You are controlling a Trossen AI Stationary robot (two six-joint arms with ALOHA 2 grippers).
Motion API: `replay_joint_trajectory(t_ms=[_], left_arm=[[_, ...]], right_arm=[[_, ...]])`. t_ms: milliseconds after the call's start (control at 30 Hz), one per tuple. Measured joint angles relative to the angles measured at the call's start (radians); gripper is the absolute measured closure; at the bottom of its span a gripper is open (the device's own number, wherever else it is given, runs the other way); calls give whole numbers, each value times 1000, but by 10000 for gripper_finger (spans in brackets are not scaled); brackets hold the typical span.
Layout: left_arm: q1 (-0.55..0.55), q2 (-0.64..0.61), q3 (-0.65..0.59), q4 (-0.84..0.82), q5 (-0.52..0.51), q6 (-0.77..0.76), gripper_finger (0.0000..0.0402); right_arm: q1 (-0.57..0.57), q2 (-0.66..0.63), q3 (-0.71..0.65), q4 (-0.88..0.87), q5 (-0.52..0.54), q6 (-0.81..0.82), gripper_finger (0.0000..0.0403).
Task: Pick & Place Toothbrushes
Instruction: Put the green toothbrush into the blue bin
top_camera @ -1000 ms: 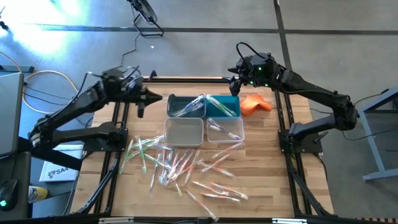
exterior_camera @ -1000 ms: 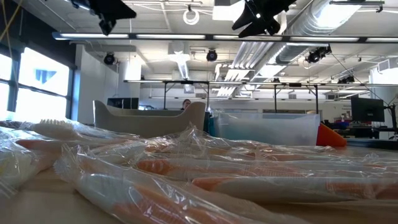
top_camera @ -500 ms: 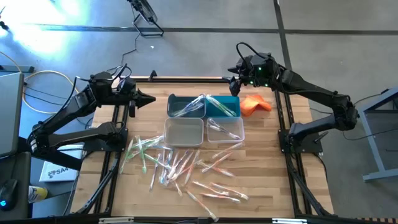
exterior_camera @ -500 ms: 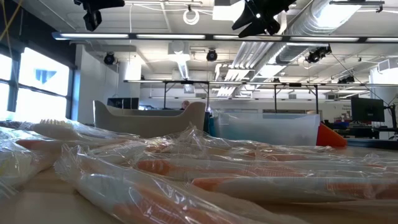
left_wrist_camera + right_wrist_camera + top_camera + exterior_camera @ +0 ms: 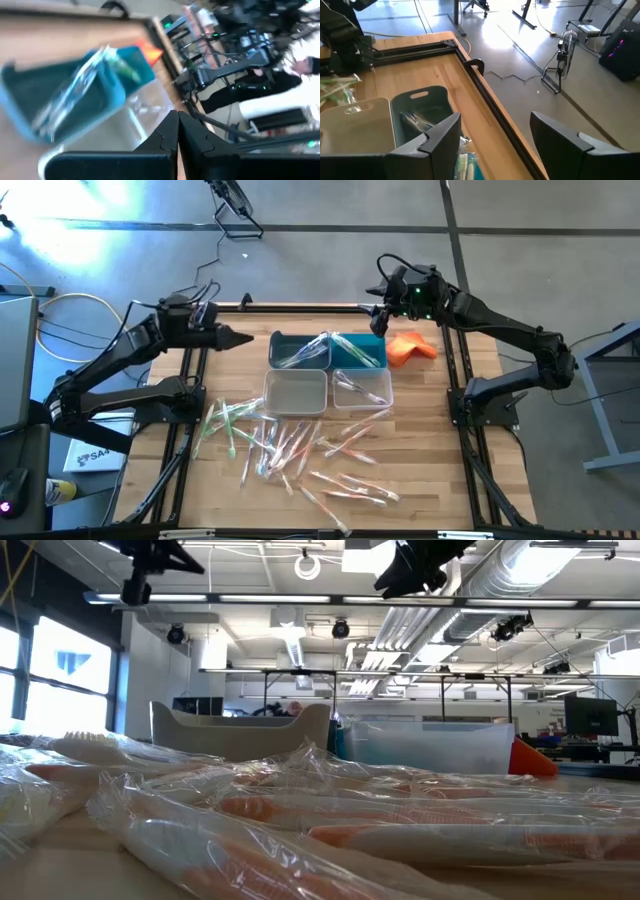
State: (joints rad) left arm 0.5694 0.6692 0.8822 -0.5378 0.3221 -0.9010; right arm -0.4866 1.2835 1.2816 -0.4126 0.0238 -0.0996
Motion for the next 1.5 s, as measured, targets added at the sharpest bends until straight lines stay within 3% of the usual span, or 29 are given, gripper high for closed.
replay_joint_trajectory(t_ms=[233, 467, 700, 1067, 1500], left_arm=[[-7, 28, 0, -229, 0, -241, 401], [-85, 72, 0, -239, -12, -306, 401], [-258, 143, 0, -282, -91, -368, 401], [-570, 250, 23, -283, -219, -606, 401], [-847, 348, 28, -335, -243, -963, 401]], right_arm=[[0, 0, 0, 15, 0, -30, 172], [0, 0, 0, 13, 0, -38, 172], [0, 0, 0, 13, 0, -29, 172], [-1, 0, 0, 13, 0, -29, 172], [-1, 0, 0, 28, 0, -29, 172]])
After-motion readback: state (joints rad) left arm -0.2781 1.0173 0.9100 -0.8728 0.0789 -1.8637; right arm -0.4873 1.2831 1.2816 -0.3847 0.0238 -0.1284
